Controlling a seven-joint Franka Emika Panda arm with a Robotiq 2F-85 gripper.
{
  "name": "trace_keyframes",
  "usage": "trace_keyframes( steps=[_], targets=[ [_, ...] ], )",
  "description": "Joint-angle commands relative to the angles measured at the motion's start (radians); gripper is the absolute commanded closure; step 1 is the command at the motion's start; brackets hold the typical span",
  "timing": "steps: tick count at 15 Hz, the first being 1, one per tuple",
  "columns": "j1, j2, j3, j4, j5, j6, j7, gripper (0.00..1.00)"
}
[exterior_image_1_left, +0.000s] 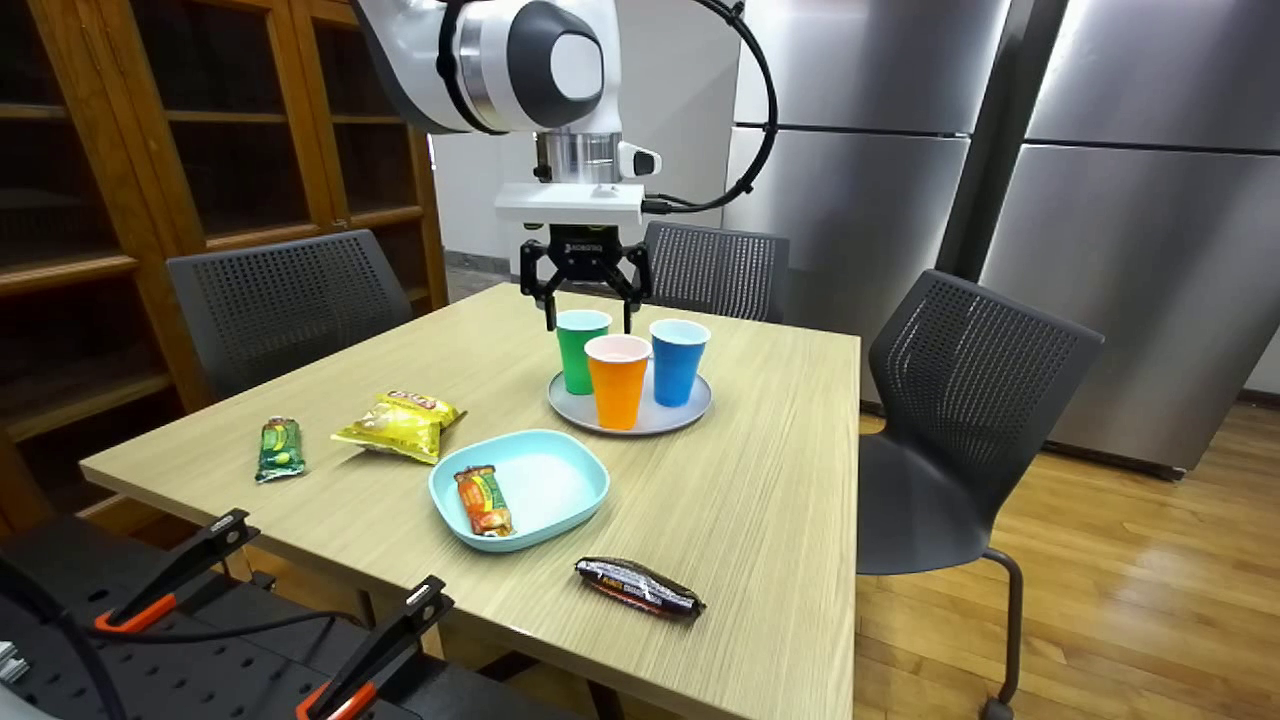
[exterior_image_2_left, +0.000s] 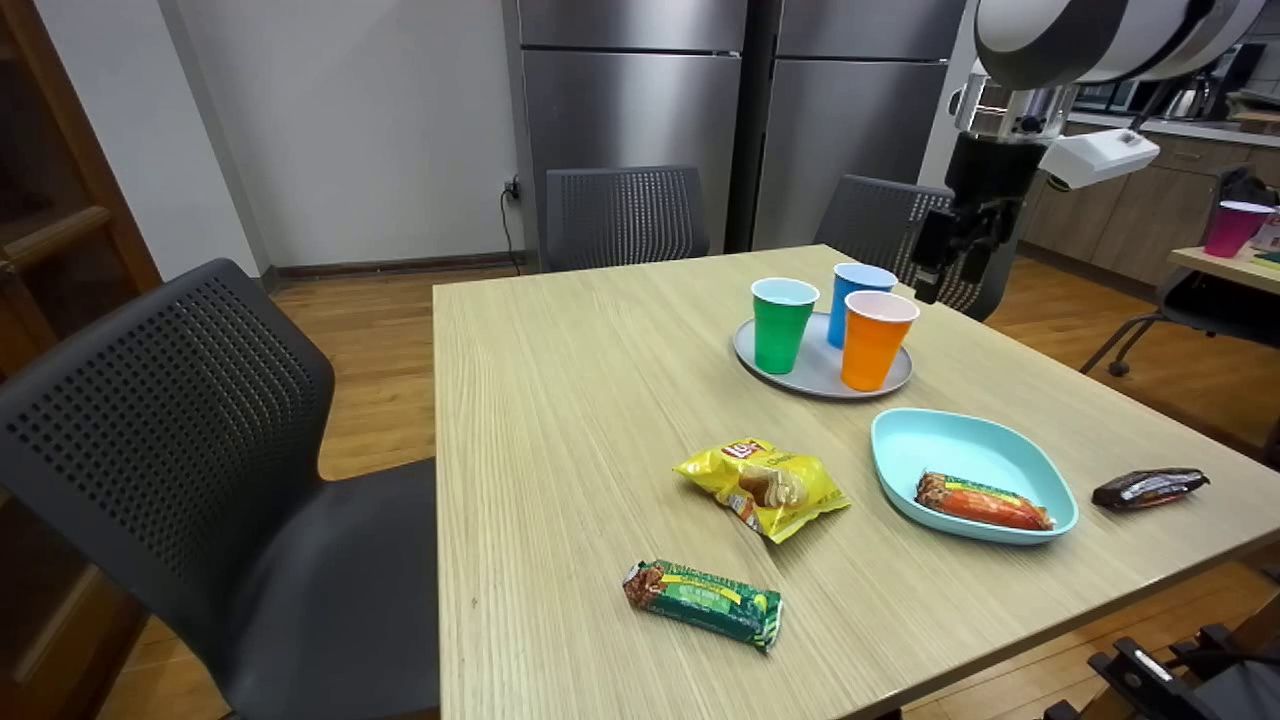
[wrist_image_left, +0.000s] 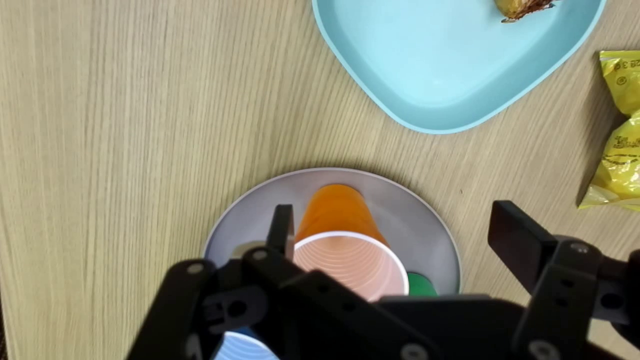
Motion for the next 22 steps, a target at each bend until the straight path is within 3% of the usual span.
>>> trace_keyframes(
  steps=[1, 6, 9, 12, 17, 22],
  targets=[
    [0.001, -0.001, -0.001, 0.001, 0.0, -0.003, 0.001, 0.0],
    [-0.039, -0.032, -0.009, -0.025, 0.026, 0.012, -0.08, 0.0],
    [-0.114, -0.058, 0.025, -0.049, 0.156, 0.024, -0.258, 0.0],
    [-0.138, -0.063, 0.023, -0.069, 0.215, 0.032, -0.431, 0.0],
    [-0.124, -0.062, -0.009, -0.117, 0.162, 0.043, -0.564, 0.0],
    [-0.132, -0.062, -0.057, -0.176, 0.024, 0.13, -0.641, 0.0]
  ],
)
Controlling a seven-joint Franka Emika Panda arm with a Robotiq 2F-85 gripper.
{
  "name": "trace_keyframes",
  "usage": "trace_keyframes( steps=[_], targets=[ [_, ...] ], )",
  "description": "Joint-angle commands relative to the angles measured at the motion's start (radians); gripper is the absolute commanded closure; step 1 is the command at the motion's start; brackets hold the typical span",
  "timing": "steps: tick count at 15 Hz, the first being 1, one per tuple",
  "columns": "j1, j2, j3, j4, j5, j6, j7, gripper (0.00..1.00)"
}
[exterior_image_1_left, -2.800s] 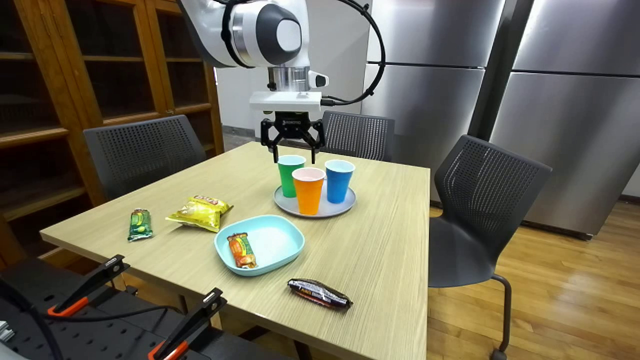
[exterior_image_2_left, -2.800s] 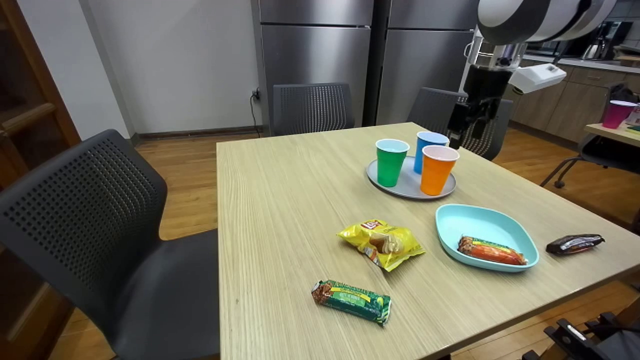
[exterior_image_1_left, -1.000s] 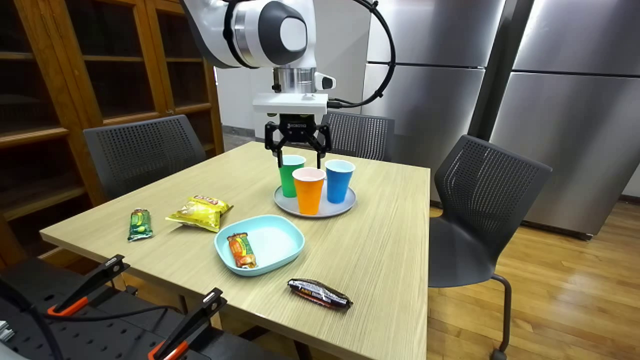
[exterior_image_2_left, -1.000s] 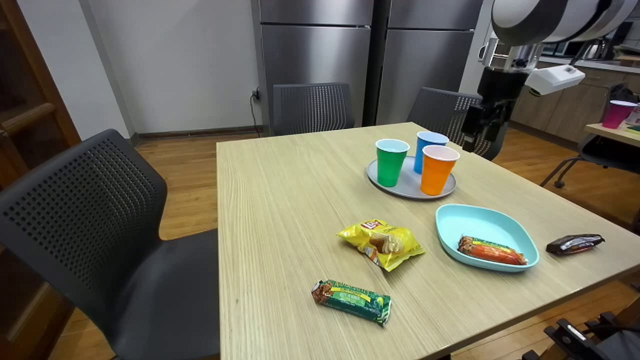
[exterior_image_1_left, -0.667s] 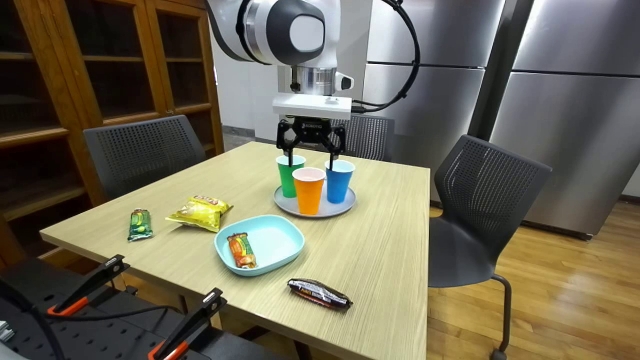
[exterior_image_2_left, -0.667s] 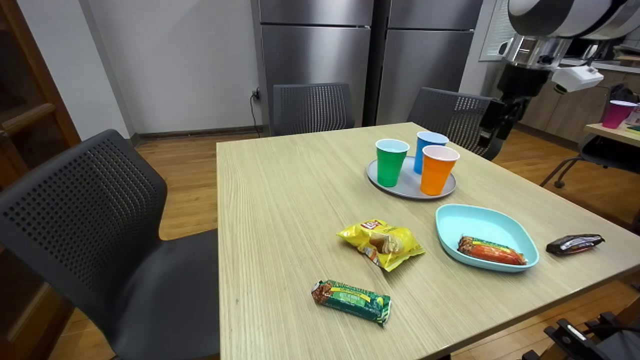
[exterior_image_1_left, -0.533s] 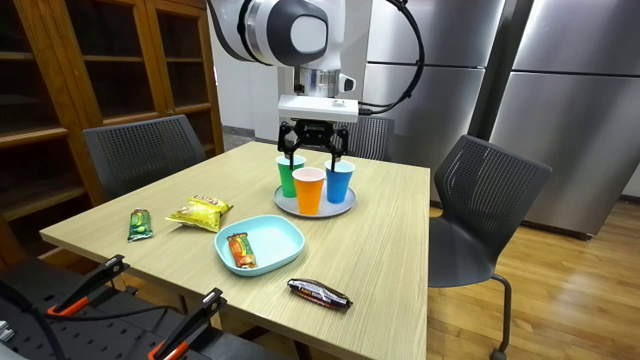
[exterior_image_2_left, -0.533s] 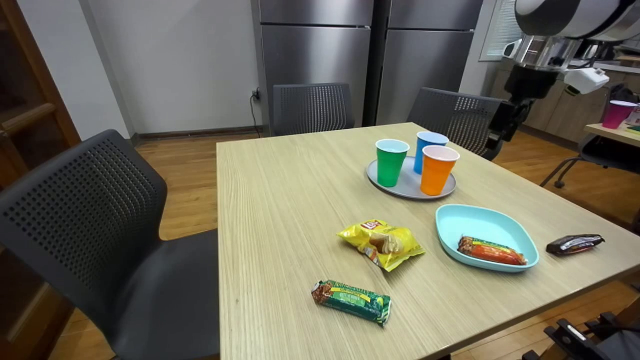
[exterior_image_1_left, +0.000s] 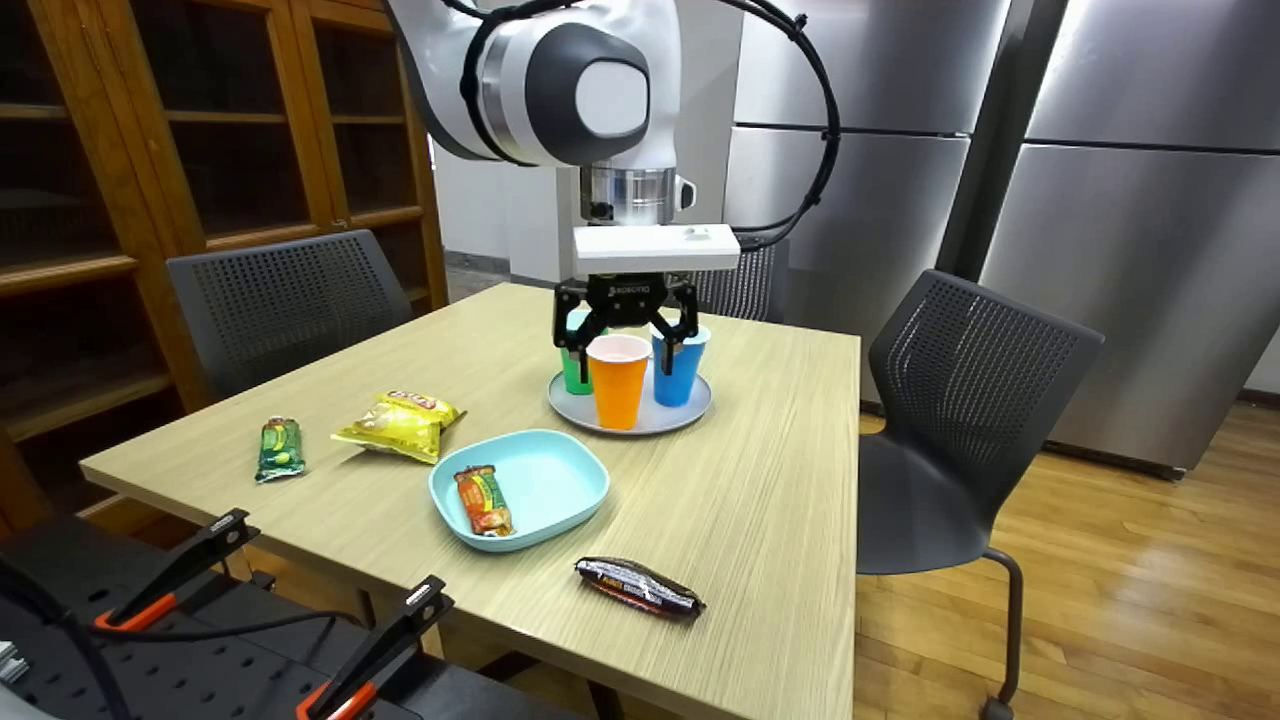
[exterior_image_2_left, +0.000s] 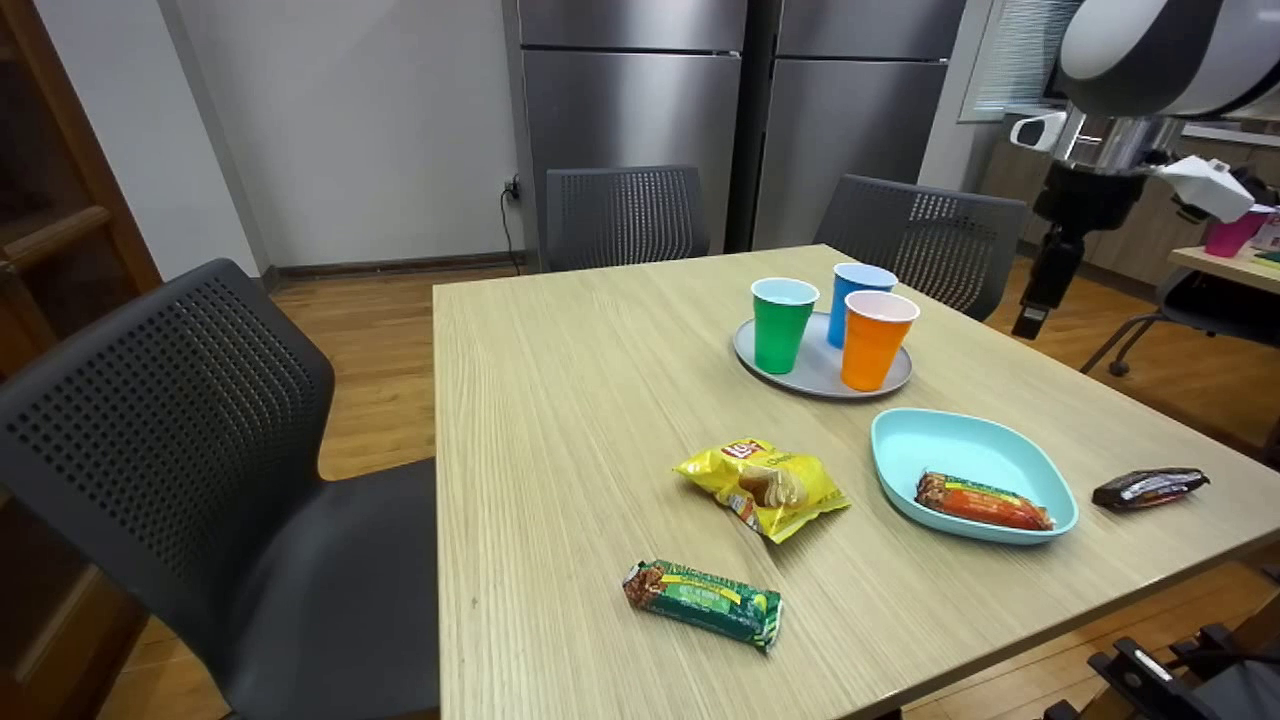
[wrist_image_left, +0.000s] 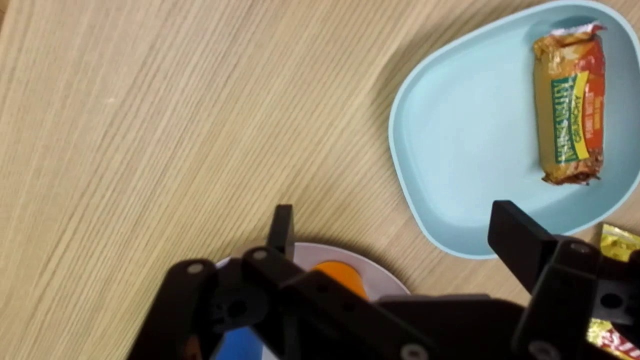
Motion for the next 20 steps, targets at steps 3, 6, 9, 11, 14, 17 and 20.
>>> trace_keyframes(
  steps=[3, 6, 9, 11, 14, 17, 20],
  targets=[
    [-0.033, -0.039, -0.036, -0.092, -0.086, 0.088, -0.175, 0.0],
    [-0.057, -0.036, -0.038, -0.118, -0.077, 0.101, -0.289, 0.0],
    [-0.067, -0.023, -0.062, -0.13, -0.109, 0.102, -0.383, 0.0],
    [-0.07, -0.013, -0.081, -0.128, -0.146, 0.083, -0.444, 0.0],
    [-0.066, -0.011, -0.115, -0.145, -0.217, 0.09, -0.507, 0.0],
    [-0.052, -0.006, -0.155, -0.165, -0.298, 0.097, -0.514, 0.0],
    [-0.046, 0.018, -0.182, -0.172, -0.364, 0.103, -0.49, 0.0]
  ],
)
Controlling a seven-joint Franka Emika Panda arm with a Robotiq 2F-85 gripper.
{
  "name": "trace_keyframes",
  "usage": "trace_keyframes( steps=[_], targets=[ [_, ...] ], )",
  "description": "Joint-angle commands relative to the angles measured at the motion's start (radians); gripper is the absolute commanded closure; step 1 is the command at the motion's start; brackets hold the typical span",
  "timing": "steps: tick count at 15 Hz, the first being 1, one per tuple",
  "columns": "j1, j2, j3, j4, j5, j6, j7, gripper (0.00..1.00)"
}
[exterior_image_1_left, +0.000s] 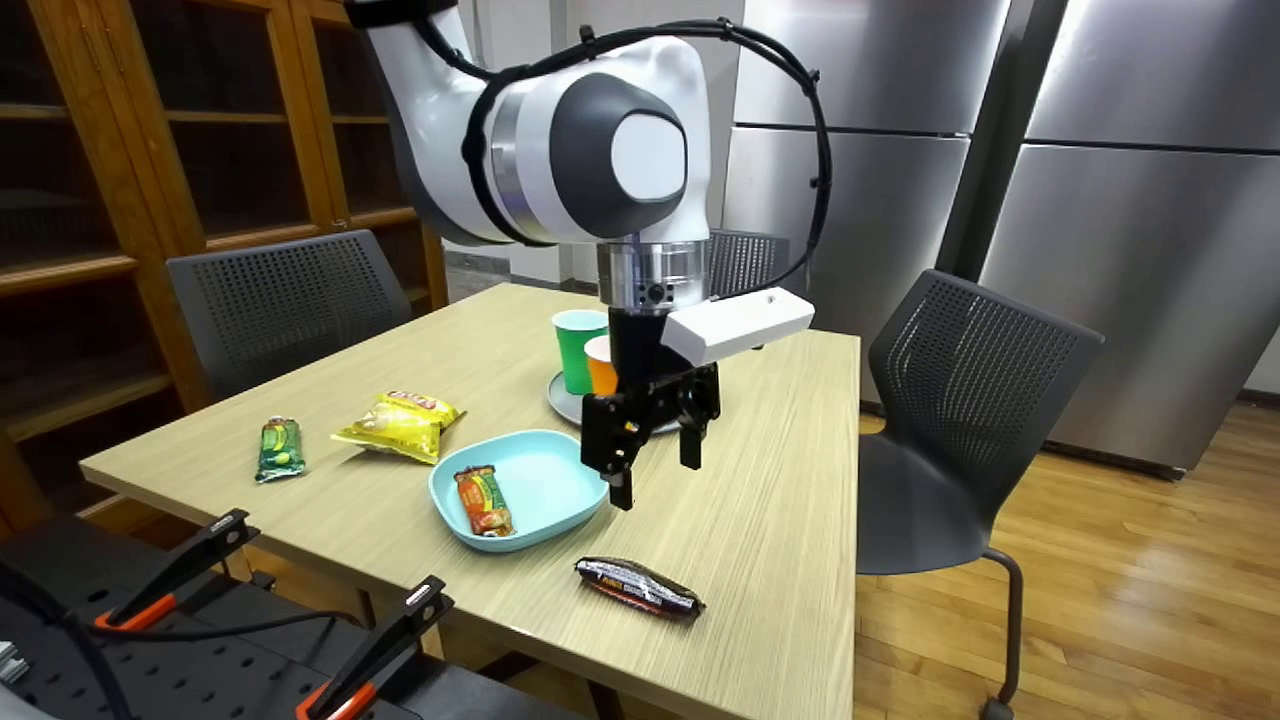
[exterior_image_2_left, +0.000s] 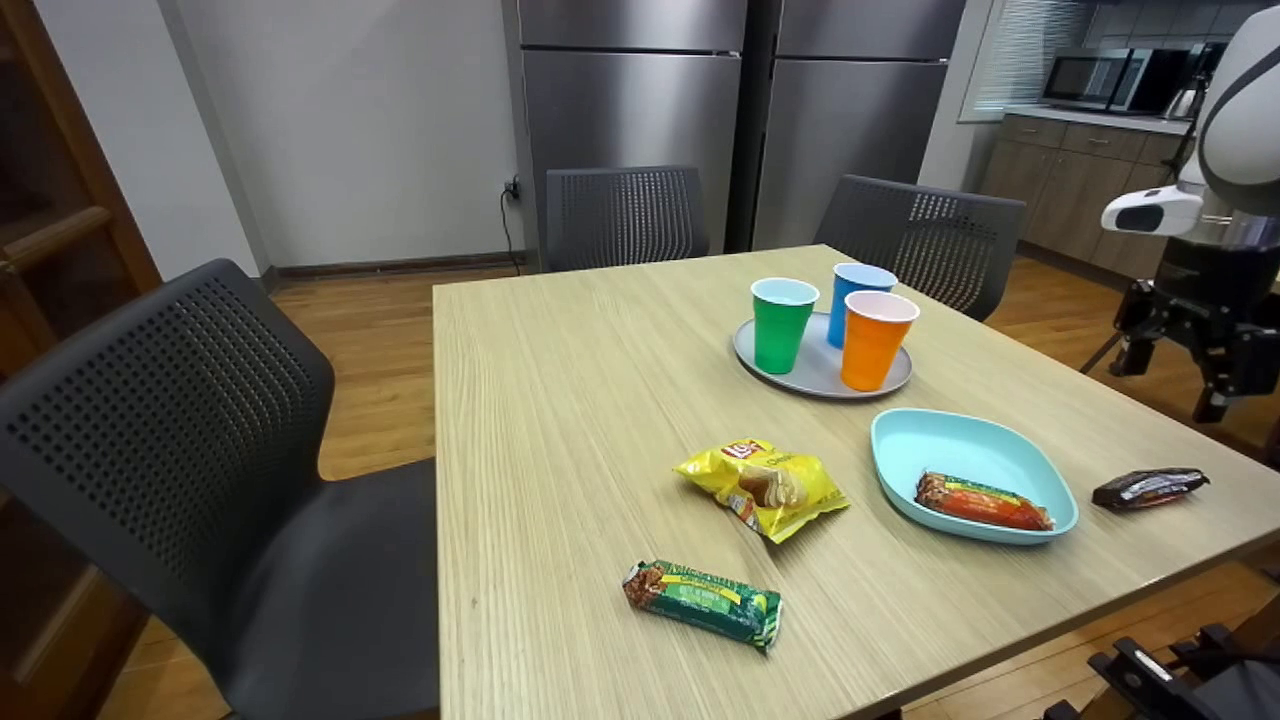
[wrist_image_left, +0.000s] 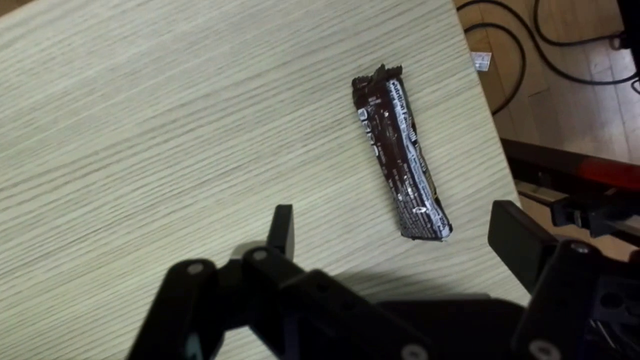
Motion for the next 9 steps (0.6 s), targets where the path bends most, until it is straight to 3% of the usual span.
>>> trace_keyframes(
  steps=[1, 4, 9],
  targets=[
    [0.012, 0.018, -0.038, -0.017, -0.081, 0.028, -0.001, 0.0],
    [0.035, 0.084, -0.068, 0.004, -0.144, 0.084, 0.063, 0.0],
    [0.047, 0.169, -0.064, 0.016, -0.139, 0.178, 0.099, 0.0]
  ],
)
